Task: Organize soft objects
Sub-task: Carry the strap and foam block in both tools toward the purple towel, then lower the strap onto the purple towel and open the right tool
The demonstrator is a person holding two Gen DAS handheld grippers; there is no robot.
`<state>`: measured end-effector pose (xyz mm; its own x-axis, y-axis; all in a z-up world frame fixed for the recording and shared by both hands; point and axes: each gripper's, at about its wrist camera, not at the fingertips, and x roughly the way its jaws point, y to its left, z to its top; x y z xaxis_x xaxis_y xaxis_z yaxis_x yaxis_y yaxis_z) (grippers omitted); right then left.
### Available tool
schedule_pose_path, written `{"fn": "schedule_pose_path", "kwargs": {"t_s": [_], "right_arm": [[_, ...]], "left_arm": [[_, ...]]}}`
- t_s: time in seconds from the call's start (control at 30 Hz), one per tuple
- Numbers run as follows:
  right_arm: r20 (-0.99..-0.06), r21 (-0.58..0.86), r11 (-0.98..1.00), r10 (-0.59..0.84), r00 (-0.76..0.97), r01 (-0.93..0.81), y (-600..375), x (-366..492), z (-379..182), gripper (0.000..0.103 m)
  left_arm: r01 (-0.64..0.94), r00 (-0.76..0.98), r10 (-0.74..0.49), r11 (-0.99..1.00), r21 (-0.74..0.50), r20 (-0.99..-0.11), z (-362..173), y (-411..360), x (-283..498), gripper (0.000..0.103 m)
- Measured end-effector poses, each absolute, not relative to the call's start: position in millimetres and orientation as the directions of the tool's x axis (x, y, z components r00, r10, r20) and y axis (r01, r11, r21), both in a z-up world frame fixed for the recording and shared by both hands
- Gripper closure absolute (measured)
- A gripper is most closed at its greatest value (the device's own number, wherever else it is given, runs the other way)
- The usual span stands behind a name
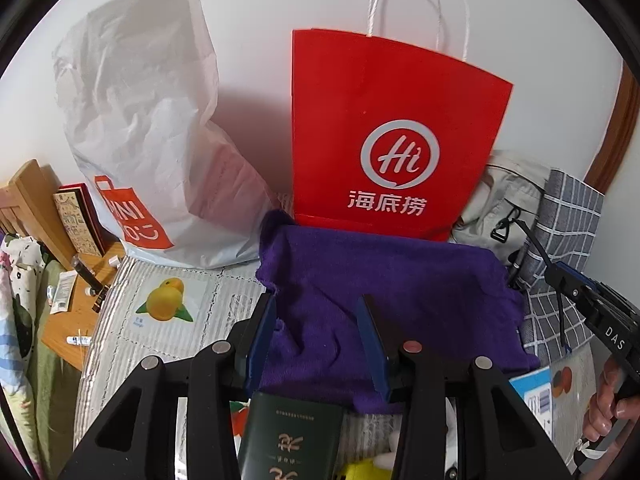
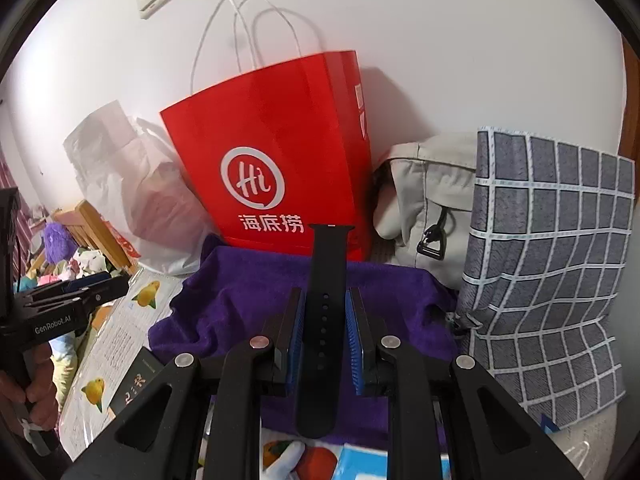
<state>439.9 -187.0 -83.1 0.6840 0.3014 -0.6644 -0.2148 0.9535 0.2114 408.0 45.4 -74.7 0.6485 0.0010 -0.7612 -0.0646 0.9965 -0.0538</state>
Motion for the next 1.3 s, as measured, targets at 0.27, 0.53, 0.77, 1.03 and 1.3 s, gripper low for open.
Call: {"fn": "schedule_pose_path", "kwargs": {"t_s": [0.27, 0.53, 0.77, 1.03, 1.3], "right_arm": [[-0.720, 0.229, 0.957, 0.289, 0.631, -0.177, -198, 471, -123, 0.083], [-0.775, 0.221, 0.962, 0.273, 0.570, -0.161, -201, 488, -158, 0.083], [-0.803, 0.225, 0.962, 0.272, 0.530, -0.154, -195, 499, -185, 0.082], [-0.820, 0.221, 0.967, 0.253, 0.514, -0.125, -196, 503, -194, 0.082], [-0.835, 0.230, 0.966, 0.256, 0.487, -0.115, -197, 506, -202, 0.082]], "left_arm": [[-0.066, 0.624, -0.015, 0.995, -0.071, -0.781, -100, 48, 444, 0.063], [-0.077, 0.599, -0.038, 0.991, -0.105, -0.800, -125, 47, 485, 0.063], [-0.055, 0.573, -0.069, 0.991, -0.123, -0.817, -146, 51, 498, 0.063], [-0.041, 0.533, -0.123, 0.984, -0.171, -0.837, -163, 53, 507, 0.063], [-0.052, 0.507, -0.144, 0.979, -0.197, -0.850, -175, 54, 513, 0.063]]}}
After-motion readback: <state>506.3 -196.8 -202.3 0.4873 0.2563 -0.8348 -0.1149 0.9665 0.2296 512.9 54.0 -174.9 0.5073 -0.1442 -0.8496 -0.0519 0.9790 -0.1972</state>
